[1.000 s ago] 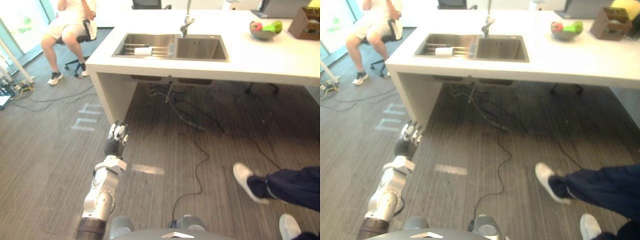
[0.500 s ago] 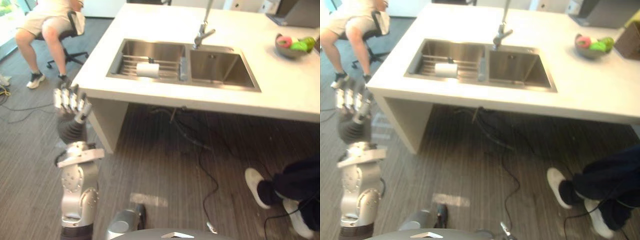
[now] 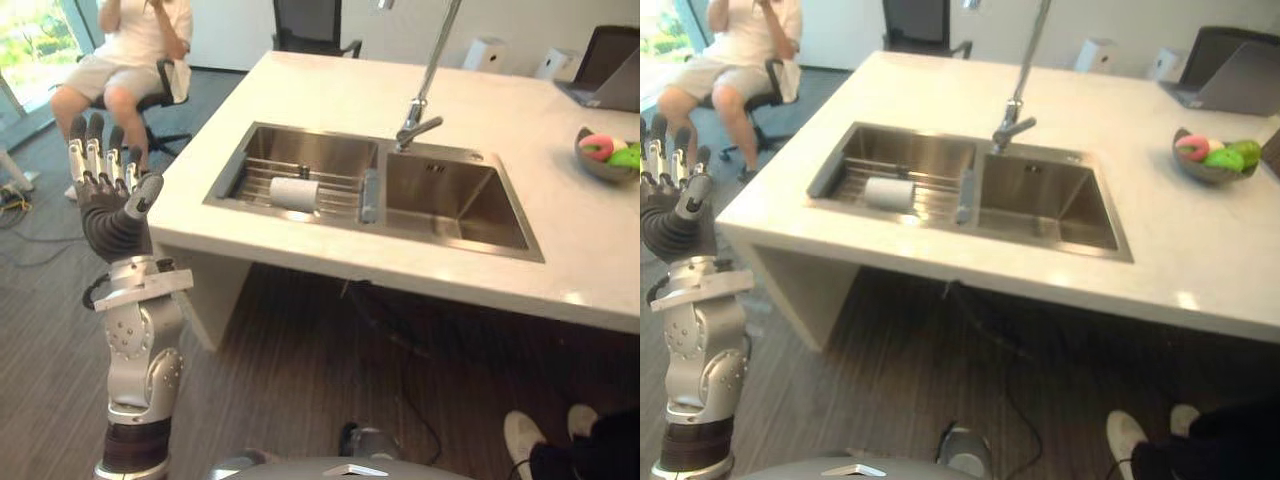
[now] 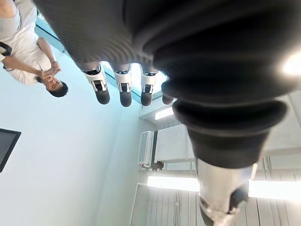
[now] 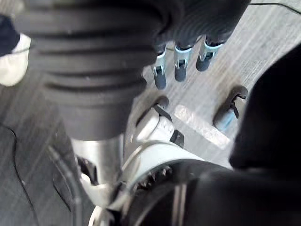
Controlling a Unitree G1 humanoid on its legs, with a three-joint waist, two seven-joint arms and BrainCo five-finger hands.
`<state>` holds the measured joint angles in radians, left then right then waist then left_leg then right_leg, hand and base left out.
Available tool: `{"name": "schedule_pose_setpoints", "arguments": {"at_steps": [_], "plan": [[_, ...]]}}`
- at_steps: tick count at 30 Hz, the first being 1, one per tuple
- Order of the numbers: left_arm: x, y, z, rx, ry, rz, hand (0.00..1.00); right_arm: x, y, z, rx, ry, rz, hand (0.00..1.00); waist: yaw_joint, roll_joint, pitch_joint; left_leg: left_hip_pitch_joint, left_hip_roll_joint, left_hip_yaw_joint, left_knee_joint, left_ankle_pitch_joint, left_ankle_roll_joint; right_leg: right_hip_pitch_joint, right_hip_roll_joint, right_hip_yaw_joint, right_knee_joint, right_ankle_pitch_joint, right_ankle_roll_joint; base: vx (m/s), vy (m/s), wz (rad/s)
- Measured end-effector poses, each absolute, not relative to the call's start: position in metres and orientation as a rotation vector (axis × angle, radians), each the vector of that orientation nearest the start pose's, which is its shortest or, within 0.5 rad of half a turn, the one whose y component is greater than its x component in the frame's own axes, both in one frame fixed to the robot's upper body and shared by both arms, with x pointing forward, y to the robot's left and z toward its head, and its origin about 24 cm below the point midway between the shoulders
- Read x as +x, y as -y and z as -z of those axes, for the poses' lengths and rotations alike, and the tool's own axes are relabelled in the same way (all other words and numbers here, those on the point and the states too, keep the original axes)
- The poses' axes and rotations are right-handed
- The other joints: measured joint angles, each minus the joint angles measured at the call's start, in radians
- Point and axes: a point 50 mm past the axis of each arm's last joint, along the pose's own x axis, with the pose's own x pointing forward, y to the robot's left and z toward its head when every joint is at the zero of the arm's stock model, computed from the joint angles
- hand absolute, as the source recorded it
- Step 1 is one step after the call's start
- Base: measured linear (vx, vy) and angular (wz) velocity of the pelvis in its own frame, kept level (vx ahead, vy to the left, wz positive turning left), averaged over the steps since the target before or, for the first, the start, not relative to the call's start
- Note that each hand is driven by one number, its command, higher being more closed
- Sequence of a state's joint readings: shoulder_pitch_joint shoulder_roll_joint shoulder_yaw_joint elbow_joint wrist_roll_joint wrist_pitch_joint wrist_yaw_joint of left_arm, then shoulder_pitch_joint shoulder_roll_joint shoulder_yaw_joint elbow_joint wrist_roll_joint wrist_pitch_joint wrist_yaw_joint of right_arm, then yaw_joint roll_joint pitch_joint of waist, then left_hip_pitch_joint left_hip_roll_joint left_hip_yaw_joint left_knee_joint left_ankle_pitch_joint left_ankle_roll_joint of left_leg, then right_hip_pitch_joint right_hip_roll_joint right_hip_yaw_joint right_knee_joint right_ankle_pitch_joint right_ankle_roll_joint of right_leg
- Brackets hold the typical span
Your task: Walk over to the sink, pick up the cup, carry it to the dishwasher, place the cup inside the dishwasher, then close the dishwasher door
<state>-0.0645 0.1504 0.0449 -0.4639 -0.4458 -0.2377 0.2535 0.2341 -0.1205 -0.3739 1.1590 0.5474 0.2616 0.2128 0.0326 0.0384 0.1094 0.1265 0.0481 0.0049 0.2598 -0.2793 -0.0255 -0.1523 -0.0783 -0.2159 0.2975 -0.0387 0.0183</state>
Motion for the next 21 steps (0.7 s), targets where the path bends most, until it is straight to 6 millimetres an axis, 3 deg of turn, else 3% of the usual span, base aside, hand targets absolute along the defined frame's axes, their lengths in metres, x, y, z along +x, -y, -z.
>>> {"name": "schedule_pose_setpoints", "arguments": {"at_steps": [2, 5, 8, 10, 12, 13, 14, 15, 18, 19, 20, 21], "plan": [[0.229, -0.184, -0.179, -0.392, 0.700, -0.141, 0.00, -0.008, 0.214, 0.172, 0.787, -1.332, 0.595, 0.00, 0.003, 0.017, -0.013, 0.018, 0.028, 0.000, -0.046, 0.033, -0.011, 0.036, 0.039, -0.009, -0.081, 0.025, -0.019, 0.22, -0.195, -0.11], [0.232, -0.183, -0.176, -0.387, 0.659, -0.135, 0.00, -0.006, 0.204, 0.173, 0.873, -1.297, 0.614, 0.00, 0.007, -0.021, -0.035, 0.024, 0.031, -0.005, -0.095, 0.115, -0.009, 0.077, 0.053, -0.017, -0.184, 0.060, -0.035, 0.13, -0.161, 0.03], [0.234, -0.182, -0.173, -0.384, 0.632, -0.135, 0.00, -0.005, 0.202, 0.174, 0.896, -1.278, 0.615, 0.00, 0.013, -0.024, -0.046, 0.010, 0.032, -0.004, -0.104, 0.138, -0.015, 0.085, 0.062, -0.021, -0.247, 0.082, -0.039, 0.06, -0.057, 0.10], [0.238, -0.181, -0.167, -0.383, 0.596, -0.139, 0.00, -0.005, 0.202, 0.174, 0.902, -1.273, 0.618, 0.00, 0.017, -0.032, -0.043, -0.038, 0.022, -0.004, -0.020, 0.141, -0.023, 0.093, 0.047, -0.030, -0.258, 0.085, -0.036, 0.03, 0.005, 0.22], [0.245, -0.174, -0.153, -0.395, 0.526, -0.126, 0.00, -0.003, 0.202, 0.173, 0.921, -1.245, 0.632, 0.00, 0.010, -0.034, -0.002, -0.165, 0.022, 0.003, 0.287, 0.117, -0.048, 0.176, 0.024, -0.068, -0.292, 0.075, -0.040, 0.00, 0.034, 0.51], [0.244, -0.174, -0.150, -0.394, 0.517, -0.123, 0.00, -0.002, 0.202, 0.173, 0.924, -1.239, 0.630, 0.00, 0.010, -0.026, 0.007, -0.188, 0.041, 0.020, 0.335, 0.088, -0.045, 0.190, 0.026, -0.073, -0.293, 0.067, -0.037, -0.04, 0.071, 0.27], [0.241, -0.175, -0.146, -0.389, 0.504, -0.123, 0.00, 0.000, 0.206, 0.172, 0.919, -1.226, 0.633, 0.00, 0.015, -0.011, 0.007, -0.214, 0.076, 0.053, 0.311, 0.032, -0.036, 0.204, 0.028, -0.073, -0.290, 0.059, -0.037, -0.06, 0.094, -0.02], [0.238, -0.176, -0.143, -0.386, 0.497, -0.116, 0.00, 0.003, 0.208, 0.172, 0.900, -1.230, 0.604, 0.00, 0.022, -0.010, 0.009, -0.224, 0.090, 0.079, 0.220, 0.030, -0.034, 0.213, 0.014, -0.069, -0.290, 0.054, -0.032, -0.04, 0.103, -0.10], [0.227, -0.174, -0.142, -0.394, 0.509, -0.090, 0.00, 0.005, 0.214, 0.170, 0.858, -1.248, 0.542, 0.00, 0.024, 0.003, 0.009, -0.227, 0.113, 0.173, 0.023, 0.058, -0.048, 0.218, -0.010, -0.065, -0.293, 0.041, -0.011, -0.01, 0.159, -0.17], [0.225, -0.172, -0.144, -0.406, 0.528, -0.075, 0.00, 0.004, 0.222, 0.168, 0.841, -1.244, 0.534, 0.00, 0.026, 0.040, 0.007, -0.226, 0.137, 0.172, -0.029, 0.083, -0.068, 0.223, 0.007, -0.060, -0.295, 0.058, 0.016, 0.06, 0.226, -0.24], [0.225, -0.173, -0.144, -0.401, 0.530, -0.074, 0.00, 0.005, 0.222, 0.168, 0.843, -1.244, 0.535, 0.00, 0.027, 0.049, 0.003, -0.227, 0.134, 0.173, -0.031, 0.102, -0.088, 0.227, 0.008, -0.049, -0.295, 0.072, 0.027, 0.07, 0.235, -0.31], [0.224, -0.175, -0.145, -0.391, 0.535, -0.076, 0.00, 0.004, 0.220, 0.168, 0.844, -1.252, 0.536, 0.00, 0.031, 0.043, 0.003, -0.217, 0.124, 0.176, -0.036, 0.118, -0.089, 0.228, 0.000, -0.032, -0.291, 0.080, 0.038, 0.09, 0.217, -0.47]]}}
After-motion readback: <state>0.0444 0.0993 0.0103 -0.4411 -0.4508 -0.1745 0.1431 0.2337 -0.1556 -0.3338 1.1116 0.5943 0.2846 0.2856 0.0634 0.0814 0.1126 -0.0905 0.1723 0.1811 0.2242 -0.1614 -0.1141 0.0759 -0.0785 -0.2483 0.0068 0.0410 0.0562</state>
